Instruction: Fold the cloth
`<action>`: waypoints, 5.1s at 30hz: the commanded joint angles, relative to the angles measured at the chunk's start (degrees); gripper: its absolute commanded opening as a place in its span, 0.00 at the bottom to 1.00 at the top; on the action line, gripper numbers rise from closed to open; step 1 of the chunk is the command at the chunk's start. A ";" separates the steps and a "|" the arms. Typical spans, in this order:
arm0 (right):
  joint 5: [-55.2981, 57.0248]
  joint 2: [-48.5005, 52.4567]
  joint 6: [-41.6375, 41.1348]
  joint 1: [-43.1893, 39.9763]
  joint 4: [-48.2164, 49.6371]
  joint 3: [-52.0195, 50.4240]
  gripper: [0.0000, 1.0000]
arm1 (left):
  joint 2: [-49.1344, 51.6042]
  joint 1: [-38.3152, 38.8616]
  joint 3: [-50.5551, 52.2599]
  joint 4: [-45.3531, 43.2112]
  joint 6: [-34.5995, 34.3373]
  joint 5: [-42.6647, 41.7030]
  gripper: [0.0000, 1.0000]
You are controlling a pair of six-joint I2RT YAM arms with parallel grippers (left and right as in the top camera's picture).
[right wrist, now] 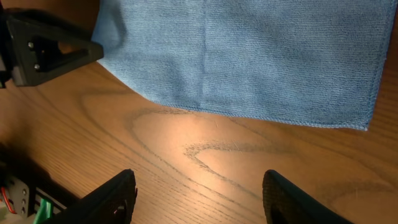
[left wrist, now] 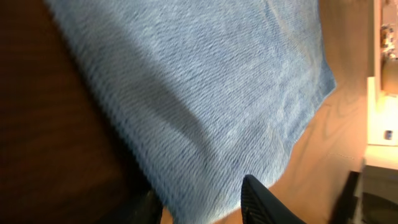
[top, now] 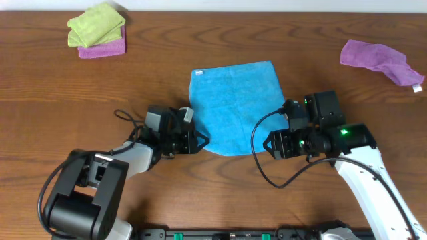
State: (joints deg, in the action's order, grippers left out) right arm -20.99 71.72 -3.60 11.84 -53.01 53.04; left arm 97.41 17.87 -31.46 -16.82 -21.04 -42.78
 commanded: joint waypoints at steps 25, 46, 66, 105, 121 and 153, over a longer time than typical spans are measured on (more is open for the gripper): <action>-0.24 -0.48 0.92 0.48 -1.97 -0.28 0.65 | 2.56 7.28 1.68 8.28 -3.43 -3.67 0.50; 7.96 -0.48 1.55 0.13 -1.33 -0.28 0.69 | 2.56 7.19 0.76 7.82 -4.87 -10.45 0.46; 0.83 14.16 1.09 -17.57 7.10 -0.28 0.69 | 2.56 7.19 0.76 8.09 -4.92 -6.47 0.06; -12.37 16.15 2.80 -22.05 9.70 -6.12 0.72 | 2.54 -9.97 -17.75 46.69 18.12 13.86 0.06; -14.27 16.17 -6.25 -13.14 15.61 -11.56 0.62 | 2.54 -8.07 -19.50 49.79 18.40 11.65 0.06; -16.22 23.82 -12.74 -12.55 28.46 -19.45 0.20 | 2.54 -2.80 -19.50 48.33 16.06 11.69 0.06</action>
State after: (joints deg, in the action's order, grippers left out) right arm -39.57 92.47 -15.75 -1.32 -24.77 34.76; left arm 99.22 14.90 -49.87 31.44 -4.49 -30.70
